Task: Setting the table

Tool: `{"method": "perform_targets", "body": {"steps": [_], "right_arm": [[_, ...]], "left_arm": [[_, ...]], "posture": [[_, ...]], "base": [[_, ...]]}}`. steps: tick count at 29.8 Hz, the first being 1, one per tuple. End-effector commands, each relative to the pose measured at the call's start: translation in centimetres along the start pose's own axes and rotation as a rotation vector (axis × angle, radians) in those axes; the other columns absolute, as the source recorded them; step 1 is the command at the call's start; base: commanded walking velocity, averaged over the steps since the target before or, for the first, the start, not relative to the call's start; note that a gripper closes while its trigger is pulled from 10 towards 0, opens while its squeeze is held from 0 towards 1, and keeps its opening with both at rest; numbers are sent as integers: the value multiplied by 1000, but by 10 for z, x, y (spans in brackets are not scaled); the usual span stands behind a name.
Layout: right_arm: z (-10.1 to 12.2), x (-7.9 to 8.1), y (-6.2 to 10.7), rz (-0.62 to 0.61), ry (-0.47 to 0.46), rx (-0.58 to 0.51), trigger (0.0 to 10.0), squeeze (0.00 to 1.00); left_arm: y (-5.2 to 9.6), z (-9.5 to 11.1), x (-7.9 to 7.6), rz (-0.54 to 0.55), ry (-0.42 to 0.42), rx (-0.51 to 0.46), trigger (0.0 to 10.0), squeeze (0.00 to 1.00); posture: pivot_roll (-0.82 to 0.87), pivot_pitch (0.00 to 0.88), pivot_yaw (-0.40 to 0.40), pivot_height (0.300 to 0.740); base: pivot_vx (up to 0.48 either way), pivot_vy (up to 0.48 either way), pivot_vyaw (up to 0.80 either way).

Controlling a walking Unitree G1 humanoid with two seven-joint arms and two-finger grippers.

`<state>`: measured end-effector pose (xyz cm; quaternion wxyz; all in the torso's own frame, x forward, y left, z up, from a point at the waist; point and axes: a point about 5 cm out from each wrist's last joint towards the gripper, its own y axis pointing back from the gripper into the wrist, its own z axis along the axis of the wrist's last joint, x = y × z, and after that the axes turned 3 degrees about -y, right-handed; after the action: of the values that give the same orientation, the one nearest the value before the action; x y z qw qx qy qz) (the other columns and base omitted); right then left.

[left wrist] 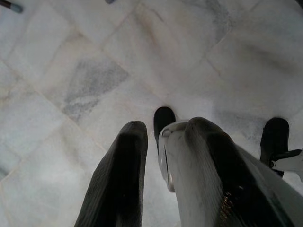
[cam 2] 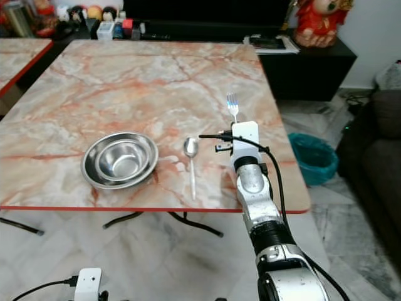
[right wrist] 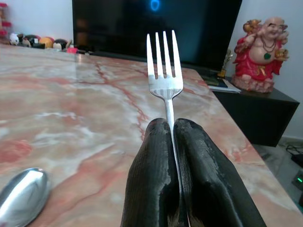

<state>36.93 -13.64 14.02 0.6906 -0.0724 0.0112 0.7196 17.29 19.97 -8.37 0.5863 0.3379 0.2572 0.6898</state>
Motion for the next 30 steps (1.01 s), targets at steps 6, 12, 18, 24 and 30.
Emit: {"method": "perform_targets", "body": {"steps": [6,12,18,24,30], "right_arm": [[-11,20,5,29,0,90,10000,0],[-24,40,12,60,-68,190,10000,0],[-28,49,14,64,-87,241,10000,0],[-29,50,14,49,-78,273,10000,0],[-30,54,16,39,-80,294,10000,0]], "left_arm": [[2,-11,3,7,1,42,10000,0],[3,-13,3,9,4,49,10000,0],[4,-16,3,11,8,60,10000,0],[4,-17,3,7,4,66,10000,0],[4,-18,3,6,2,70,10000,0]], "posture": [[78,118,-46,715],[83,121,-49,715],[85,122,-51,715],[83,122,-51,715],[84,122,-51,715]], "base": [[0,0,0],[0,0,0],[0,0,0],[0,0,0],[0,0,0]]}}
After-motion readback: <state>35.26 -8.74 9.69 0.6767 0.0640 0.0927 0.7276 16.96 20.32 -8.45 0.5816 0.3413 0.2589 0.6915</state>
